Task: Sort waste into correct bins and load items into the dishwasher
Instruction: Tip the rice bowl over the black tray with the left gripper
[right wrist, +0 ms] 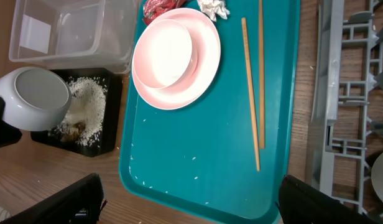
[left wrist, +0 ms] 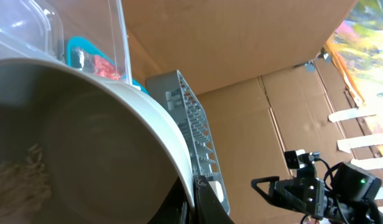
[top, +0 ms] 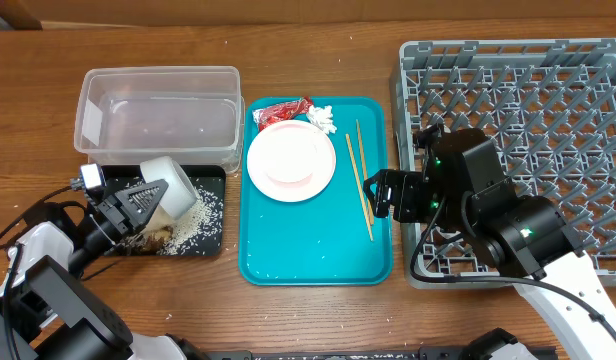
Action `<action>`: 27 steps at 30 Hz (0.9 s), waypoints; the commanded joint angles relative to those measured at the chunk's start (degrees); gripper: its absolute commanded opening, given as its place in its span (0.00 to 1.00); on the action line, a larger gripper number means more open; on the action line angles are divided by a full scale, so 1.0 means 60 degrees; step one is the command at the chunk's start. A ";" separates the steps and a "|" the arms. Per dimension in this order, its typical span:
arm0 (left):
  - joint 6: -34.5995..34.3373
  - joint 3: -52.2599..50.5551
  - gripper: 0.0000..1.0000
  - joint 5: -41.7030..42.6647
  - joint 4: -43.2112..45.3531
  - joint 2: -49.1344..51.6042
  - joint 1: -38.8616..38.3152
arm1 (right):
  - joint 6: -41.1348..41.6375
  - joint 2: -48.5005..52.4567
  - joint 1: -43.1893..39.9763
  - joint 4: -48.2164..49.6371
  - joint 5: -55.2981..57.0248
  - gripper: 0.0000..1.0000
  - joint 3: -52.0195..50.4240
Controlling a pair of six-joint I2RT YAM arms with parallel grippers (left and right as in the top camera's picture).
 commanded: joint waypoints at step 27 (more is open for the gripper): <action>0.3654 0.0415 0.04 -0.0754 -0.4350 -0.0594 -0.0991 | -0.0062 0.0025 -0.0018 -0.0117 0.0102 0.95 0.0240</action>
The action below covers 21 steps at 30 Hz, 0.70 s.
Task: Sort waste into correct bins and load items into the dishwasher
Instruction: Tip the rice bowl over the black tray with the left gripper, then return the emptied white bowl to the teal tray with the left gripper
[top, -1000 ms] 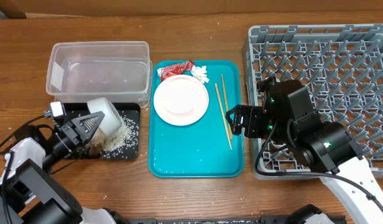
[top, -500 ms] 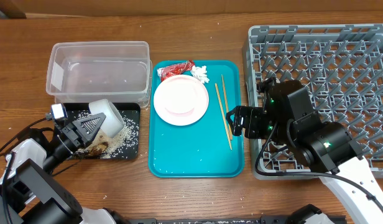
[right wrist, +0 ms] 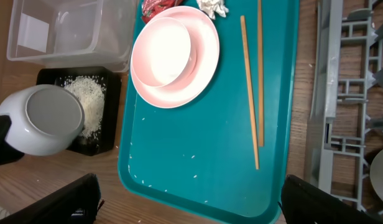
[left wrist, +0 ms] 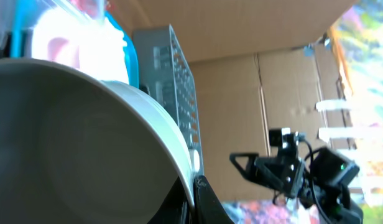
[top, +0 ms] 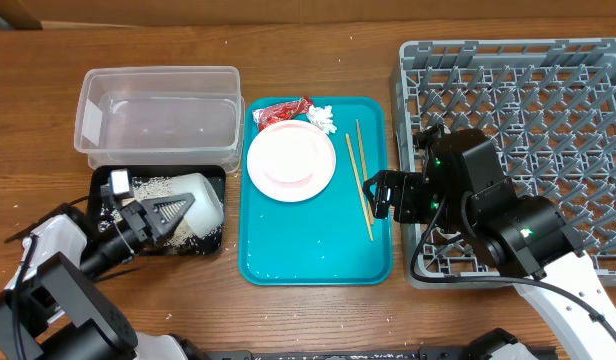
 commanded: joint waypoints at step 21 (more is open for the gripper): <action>-0.6648 0.4073 0.04 -0.8914 0.1956 -0.2750 -0.5719 | 0.0849 -0.0138 -0.0433 0.0215 0.1158 0.94 0.0244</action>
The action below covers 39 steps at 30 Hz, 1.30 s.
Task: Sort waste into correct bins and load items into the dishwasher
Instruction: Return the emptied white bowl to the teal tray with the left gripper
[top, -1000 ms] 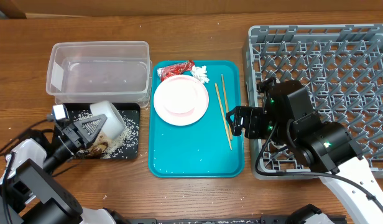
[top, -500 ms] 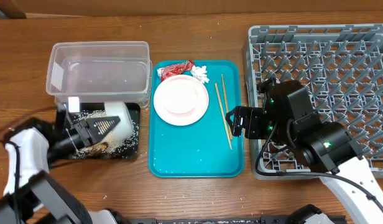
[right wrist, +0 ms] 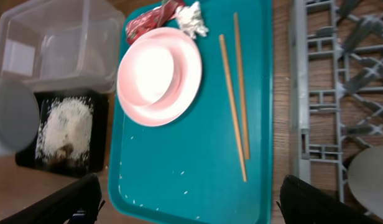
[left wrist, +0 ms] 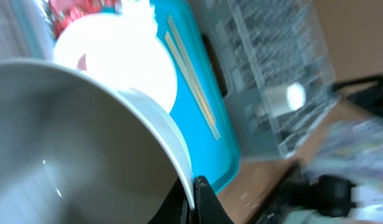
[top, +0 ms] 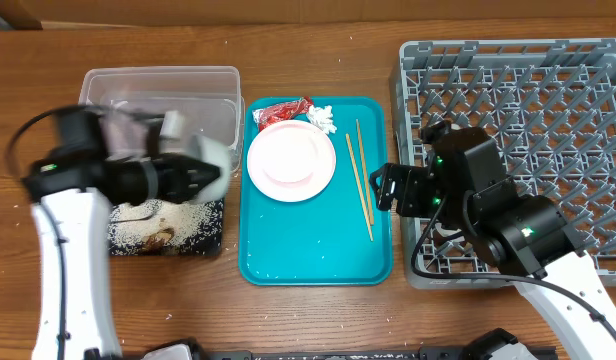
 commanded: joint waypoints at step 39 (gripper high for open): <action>-0.4462 0.1883 0.68 -0.8091 0.5027 0.3187 -0.6102 | 0.0572 -0.0390 -0.0834 -0.0510 0.0361 1.00 0.0244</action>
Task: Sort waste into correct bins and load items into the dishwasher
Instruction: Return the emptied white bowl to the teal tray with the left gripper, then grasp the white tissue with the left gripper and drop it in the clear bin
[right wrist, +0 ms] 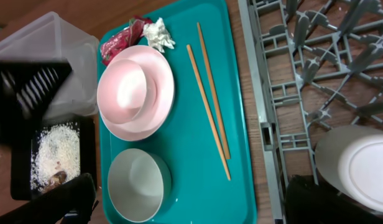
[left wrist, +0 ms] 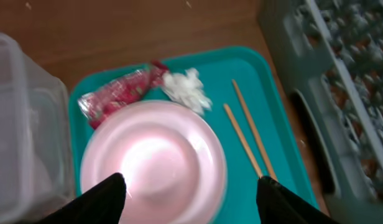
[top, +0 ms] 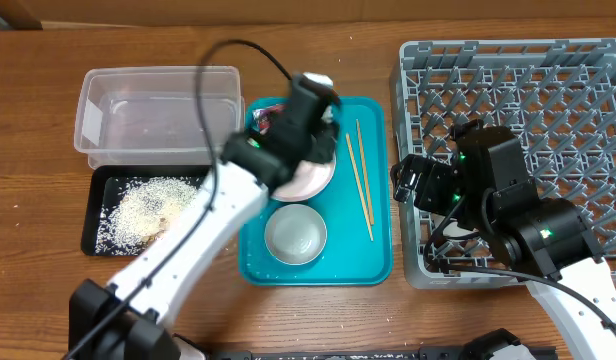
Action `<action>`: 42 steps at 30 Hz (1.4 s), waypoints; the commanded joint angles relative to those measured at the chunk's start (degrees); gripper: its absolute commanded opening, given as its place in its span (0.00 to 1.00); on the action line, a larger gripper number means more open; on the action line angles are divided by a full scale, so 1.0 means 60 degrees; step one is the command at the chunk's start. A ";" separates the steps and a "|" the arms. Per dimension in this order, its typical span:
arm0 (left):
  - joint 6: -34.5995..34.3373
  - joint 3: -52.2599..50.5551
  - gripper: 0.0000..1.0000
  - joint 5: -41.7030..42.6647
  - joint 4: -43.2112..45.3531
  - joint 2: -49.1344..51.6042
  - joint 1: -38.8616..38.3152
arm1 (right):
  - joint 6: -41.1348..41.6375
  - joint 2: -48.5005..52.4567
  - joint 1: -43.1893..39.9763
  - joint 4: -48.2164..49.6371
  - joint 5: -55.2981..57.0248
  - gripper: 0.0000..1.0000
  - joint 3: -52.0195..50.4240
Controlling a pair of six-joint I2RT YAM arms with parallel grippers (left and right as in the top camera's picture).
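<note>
A grey bowl [top: 295, 233] stands upright and empty on the front of the teal tray [top: 373, 262], also seen in the right wrist view [right wrist: 138, 185]. My left gripper [left wrist: 191, 202] hangs open over the pink plate with a pink bowl on it [left wrist: 151, 165], holding nothing. A red wrapper [left wrist: 117, 93] and a white tissue [left wrist: 186, 90] lie behind the plate. Two chopsticks [top: 360, 170] lie to its right. My right gripper [top: 400, 185] is open and empty at the left edge of the grey dish rack [top: 518, 110].
A clear plastic bin [top: 158, 120] stands at the back left. In front of it a black tray [top: 100, 235] holds rice and scraps. A white dish [right wrist: 353, 165] sits in the rack. My left arm reaches across the tray's left half.
My left gripper let go of the grey bowl, which now stands on the tray's front. The gripper moved right, over the pink plate, and is open. The right arm shifted slightly right.
My left gripper held the grey bowl tipped over the black tray, rice still in it. Then the bowl was turned further over the tray. Then it was raised, empty, by the clear bin. Now it rests on the teal tray and the gripper is free.
</note>
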 commanded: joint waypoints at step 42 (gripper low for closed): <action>-0.0517 0.3942 0.04 0.0015 -0.2677 0.3115 0.2838 | 0.0073 0.0958 -0.0036 -0.0372 -0.0120 1.00 0.0240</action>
